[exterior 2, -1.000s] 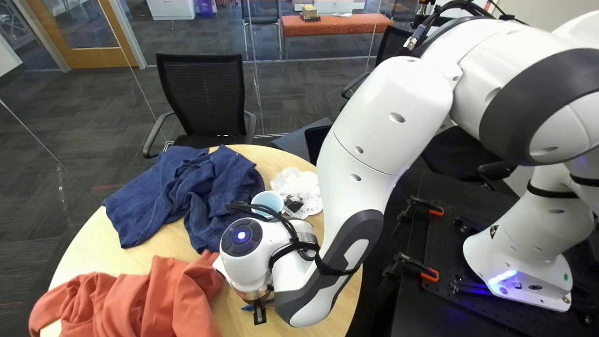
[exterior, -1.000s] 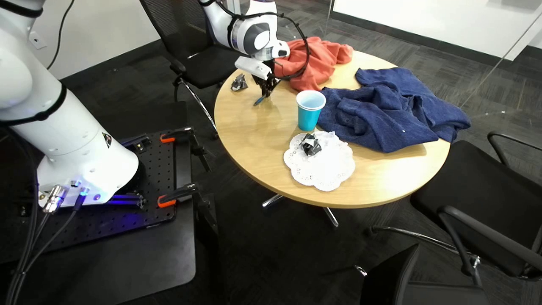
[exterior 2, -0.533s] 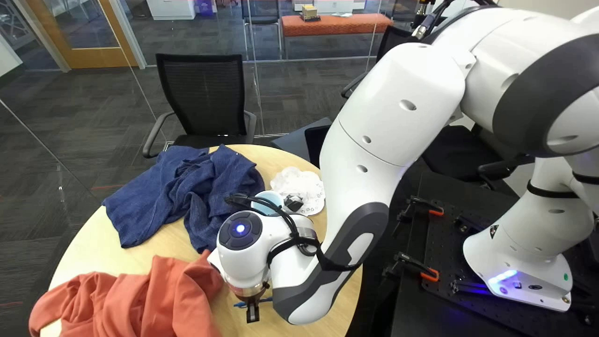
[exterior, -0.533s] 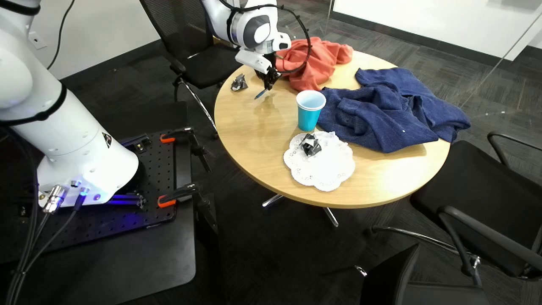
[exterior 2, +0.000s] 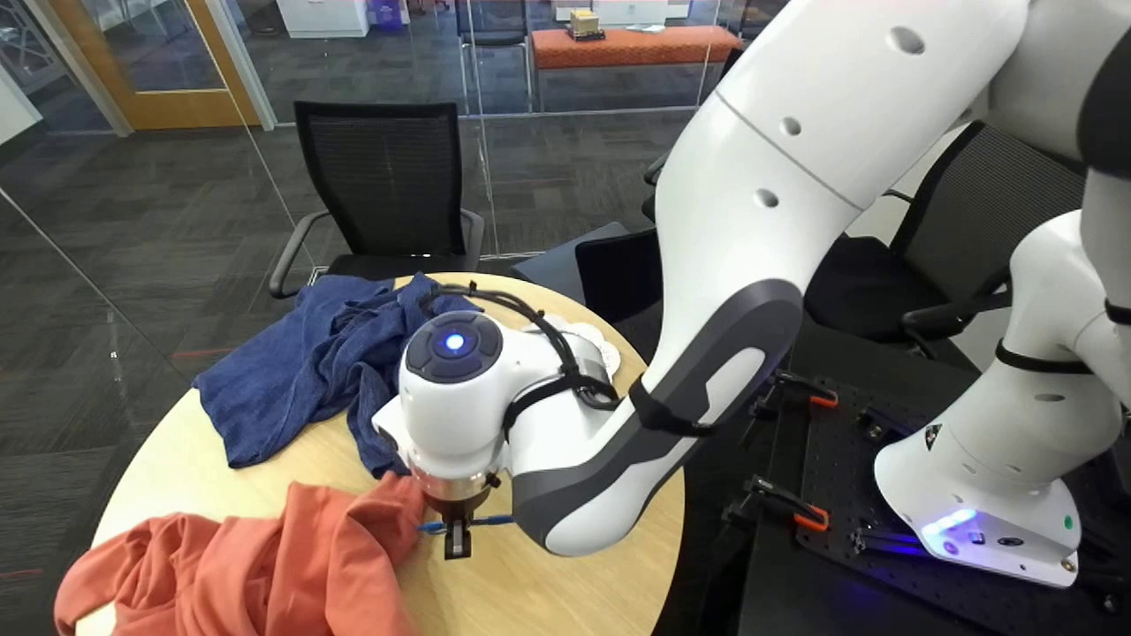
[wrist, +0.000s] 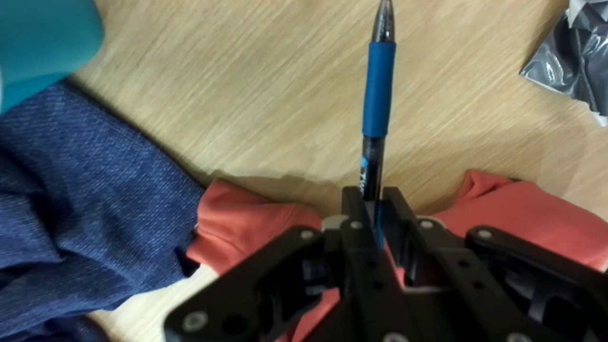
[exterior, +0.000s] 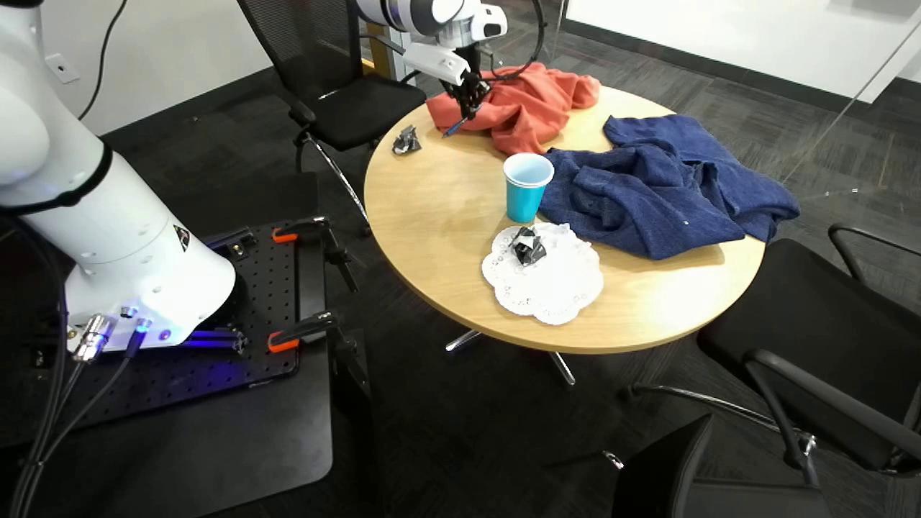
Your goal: Take the pen from the table and place it in the blue cup
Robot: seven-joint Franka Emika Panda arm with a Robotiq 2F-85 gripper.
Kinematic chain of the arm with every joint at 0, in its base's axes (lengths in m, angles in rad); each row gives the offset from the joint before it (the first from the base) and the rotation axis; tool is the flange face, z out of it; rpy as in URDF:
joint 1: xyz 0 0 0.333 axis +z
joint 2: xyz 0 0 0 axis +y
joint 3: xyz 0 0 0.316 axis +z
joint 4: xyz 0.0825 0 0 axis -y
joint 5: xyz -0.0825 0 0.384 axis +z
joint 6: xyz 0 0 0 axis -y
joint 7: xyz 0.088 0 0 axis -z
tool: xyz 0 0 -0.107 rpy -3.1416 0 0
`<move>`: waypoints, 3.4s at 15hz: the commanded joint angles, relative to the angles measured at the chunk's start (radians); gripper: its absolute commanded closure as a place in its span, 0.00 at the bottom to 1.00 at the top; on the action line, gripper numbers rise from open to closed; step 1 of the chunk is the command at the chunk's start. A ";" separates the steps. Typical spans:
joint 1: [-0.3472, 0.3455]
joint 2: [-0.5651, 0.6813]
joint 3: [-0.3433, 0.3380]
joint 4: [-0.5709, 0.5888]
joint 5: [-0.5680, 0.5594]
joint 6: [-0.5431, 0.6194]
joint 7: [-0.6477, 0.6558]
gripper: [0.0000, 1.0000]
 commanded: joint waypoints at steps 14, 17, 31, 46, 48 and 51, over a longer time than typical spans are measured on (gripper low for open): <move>-0.069 -0.270 0.048 -0.063 -0.011 -0.156 0.020 0.85; -0.071 -0.266 0.048 -0.063 -0.011 -0.155 0.020 0.96; 0.038 -0.250 -0.140 -0.025 -0.724 -0.176 0.930 0.96; 0.011 -0.191 0.004 0.063 -1.167 -0.699 1.753 0.96; 0.009 -0.175 0.025 0.073 -1.174 -0.776 1.822 0.96; 0.001 -0.152 0.054 0.089 -1.151 -0.855 1.851 0.96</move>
